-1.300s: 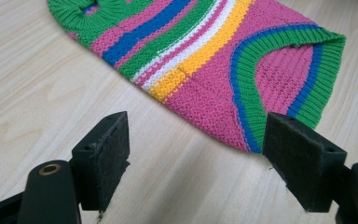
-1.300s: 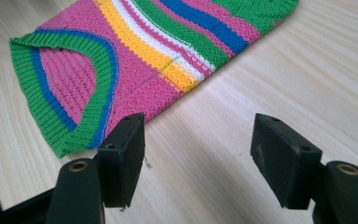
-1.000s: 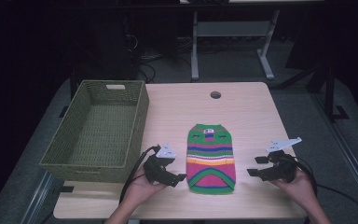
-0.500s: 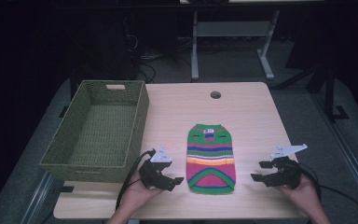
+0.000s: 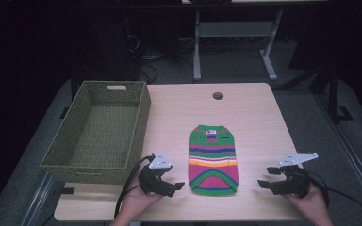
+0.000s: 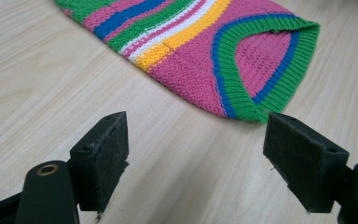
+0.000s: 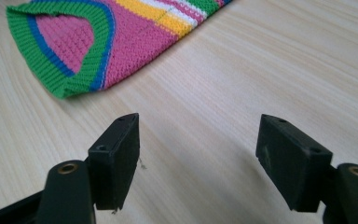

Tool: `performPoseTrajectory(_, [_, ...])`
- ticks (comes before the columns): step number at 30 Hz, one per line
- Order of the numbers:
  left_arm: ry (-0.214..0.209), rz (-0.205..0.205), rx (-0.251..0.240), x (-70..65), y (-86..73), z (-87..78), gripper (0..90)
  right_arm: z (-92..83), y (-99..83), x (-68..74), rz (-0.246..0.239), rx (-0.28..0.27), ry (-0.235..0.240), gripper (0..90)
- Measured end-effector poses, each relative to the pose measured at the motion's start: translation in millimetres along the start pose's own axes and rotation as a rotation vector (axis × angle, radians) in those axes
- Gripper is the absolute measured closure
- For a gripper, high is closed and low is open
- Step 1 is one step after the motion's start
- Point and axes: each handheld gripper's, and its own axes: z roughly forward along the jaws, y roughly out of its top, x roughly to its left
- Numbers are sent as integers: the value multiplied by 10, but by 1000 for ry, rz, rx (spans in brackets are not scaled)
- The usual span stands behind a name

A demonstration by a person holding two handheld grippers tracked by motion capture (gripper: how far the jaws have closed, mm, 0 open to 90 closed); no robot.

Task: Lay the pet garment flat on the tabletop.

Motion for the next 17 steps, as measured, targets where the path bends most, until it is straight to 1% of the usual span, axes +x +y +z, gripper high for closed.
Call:
performPoseTrajectory(1, [-1,-6,-9,-11,-4,-2,212,-8,-17,-1,-15,-3,-8,292])
performPoseTrajectory(5, [8,6,-8,-26,-16,-27,211,-42,-59,29,-13,-13,-15,290])
performPoseTrajectory(7, [3,-2,-14,-31,-28,-32,207,-54,-84,43,-14,-16,-15,287])
performPoseTrajectory(9, [8,5,-15,-43,-50,-34,207,-67,-107,55,-23,-22,-21,282])
performPoseTrajectory(11, [7,2,-15,-65,-75,-35,204,-95,-136,72,-13,-35,-27,276])
performPoseTrajectory(13, [8,12,-15,-96,-90,-31,204,-113,-166,82,-9,-51,-31,273])
performPoseTrajectory(14, [8,26,-8,-111,-93,-27,204,-121,-176,85,-15,-49,-40,273])
performPoseTrajectory(15, [10,30,-6,-124,-94,-22,204,-126,-190,95,-14,-49,-51,270])
performPoseTrajectory(17, [6,38,-7,-143,-88,-17,204,-134,-209,100,-19,-59,-58,270])
